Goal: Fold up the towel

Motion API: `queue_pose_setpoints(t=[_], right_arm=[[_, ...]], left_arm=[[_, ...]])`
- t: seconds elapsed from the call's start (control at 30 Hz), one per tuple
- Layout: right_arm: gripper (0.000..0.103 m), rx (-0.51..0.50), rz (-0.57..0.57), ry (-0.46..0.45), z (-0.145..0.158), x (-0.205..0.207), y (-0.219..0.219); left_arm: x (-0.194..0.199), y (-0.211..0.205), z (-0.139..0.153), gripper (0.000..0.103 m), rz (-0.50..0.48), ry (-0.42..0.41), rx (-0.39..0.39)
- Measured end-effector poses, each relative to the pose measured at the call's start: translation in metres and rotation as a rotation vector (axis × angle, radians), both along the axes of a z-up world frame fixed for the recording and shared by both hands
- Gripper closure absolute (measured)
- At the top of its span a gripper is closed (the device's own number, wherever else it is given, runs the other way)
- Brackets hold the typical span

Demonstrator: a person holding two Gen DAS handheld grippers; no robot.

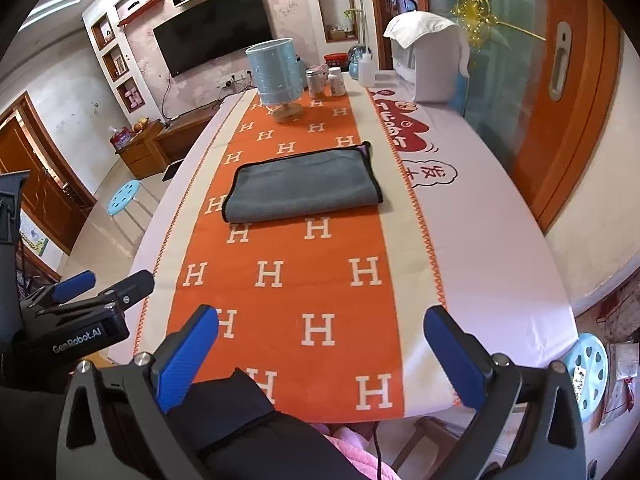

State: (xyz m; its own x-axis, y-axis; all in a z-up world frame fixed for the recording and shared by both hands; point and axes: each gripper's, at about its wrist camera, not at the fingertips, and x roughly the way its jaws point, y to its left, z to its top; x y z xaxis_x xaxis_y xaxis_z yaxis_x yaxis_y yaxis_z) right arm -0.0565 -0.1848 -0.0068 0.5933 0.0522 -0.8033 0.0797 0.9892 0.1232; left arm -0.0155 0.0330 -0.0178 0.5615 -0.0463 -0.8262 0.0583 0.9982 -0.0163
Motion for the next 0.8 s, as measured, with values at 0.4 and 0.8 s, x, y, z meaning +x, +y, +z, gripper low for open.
queue_pose_setpoints(t=[0.4, 0.8], right_arm=[[0.0, -0.02, 0.014, 0.011, -0.006, -0.004, -0.006], [0.0, -0.012, 0.014, -0.005, -0.007, 0.0, -0.007]], left_arm=[[-0.01, -0.009, 0.01, 0.001, 0.04, -0.066, 0.039], [-0.003, -0.013, 0.015, 0.001, 0.023, -0.102, 0.057]])
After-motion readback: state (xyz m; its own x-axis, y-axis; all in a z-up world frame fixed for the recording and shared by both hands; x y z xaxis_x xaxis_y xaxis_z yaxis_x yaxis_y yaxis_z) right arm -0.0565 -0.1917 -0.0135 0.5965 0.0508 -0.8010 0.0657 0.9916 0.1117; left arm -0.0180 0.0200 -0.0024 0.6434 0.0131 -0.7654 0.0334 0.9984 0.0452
